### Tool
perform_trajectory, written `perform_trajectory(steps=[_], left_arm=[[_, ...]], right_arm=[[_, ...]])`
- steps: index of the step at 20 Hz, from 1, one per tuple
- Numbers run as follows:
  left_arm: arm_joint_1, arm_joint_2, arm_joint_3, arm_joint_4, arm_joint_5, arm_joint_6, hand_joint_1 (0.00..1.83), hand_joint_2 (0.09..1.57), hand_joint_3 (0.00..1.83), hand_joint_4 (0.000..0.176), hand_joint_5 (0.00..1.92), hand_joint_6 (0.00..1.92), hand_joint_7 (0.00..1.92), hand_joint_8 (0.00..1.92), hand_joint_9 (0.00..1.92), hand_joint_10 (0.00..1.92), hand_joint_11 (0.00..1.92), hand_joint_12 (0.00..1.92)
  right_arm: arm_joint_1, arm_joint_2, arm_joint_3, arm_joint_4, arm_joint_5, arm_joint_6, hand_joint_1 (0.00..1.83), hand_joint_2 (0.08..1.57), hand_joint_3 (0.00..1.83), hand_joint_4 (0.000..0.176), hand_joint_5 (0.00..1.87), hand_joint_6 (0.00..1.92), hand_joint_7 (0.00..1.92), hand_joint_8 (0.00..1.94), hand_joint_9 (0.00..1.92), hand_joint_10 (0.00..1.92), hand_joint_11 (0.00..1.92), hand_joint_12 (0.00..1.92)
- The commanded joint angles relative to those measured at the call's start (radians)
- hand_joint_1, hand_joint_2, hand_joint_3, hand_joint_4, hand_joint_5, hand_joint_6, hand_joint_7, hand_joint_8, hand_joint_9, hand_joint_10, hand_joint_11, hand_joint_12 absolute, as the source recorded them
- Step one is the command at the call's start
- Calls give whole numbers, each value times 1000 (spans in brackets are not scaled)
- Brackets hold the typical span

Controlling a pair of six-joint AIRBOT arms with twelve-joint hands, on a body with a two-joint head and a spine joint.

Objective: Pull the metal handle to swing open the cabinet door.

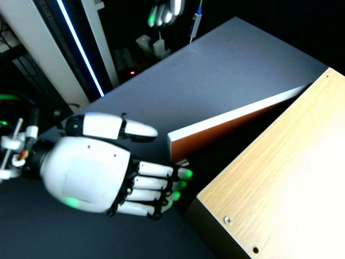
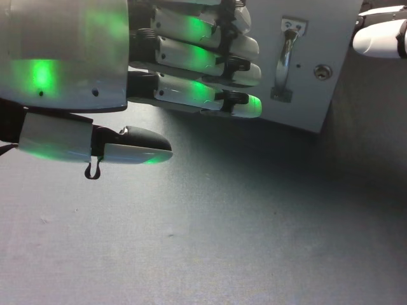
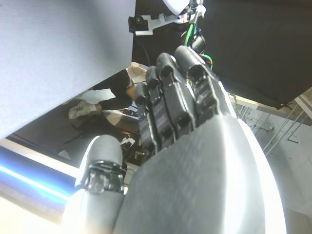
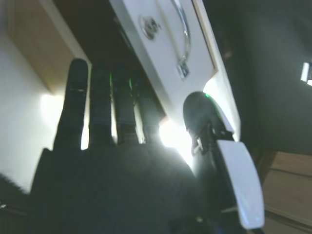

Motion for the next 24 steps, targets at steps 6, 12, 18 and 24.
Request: perform_trajectory(steps=[6,12,18,24], left_arm=[[-6,8,-4,-93,-22,8,0,1571,56,0,410,4,442,4,408,5,40,797],[-6,8,-4,-93,-22,8,0,1571,56,0,405,0,444,3,407,2,37,807],[-6,8,-4,-93,-22,8,0,1571,82,0,422,5,442,3,398,2,20,801],[-6,8,-4,-93,-22,8,0,1571,61,0,418,0,451,2,413,4,43,816]], right_arm=[[5,9,-13,-60,167,11,0,1571,66,0,263,5,280,4,253,4,0,664],[-4,12,-36,-120,197,11,0,1571,65,0,261,1,281,1,258,1,0,687],[-34,19,-72,-212,246,11,0,1571,71,0,260,1,299,6,265,3,0,711],[-43,12,-84,-248,287,11,0,1571,72,0,258,4,288,1,260,2,0,692]])
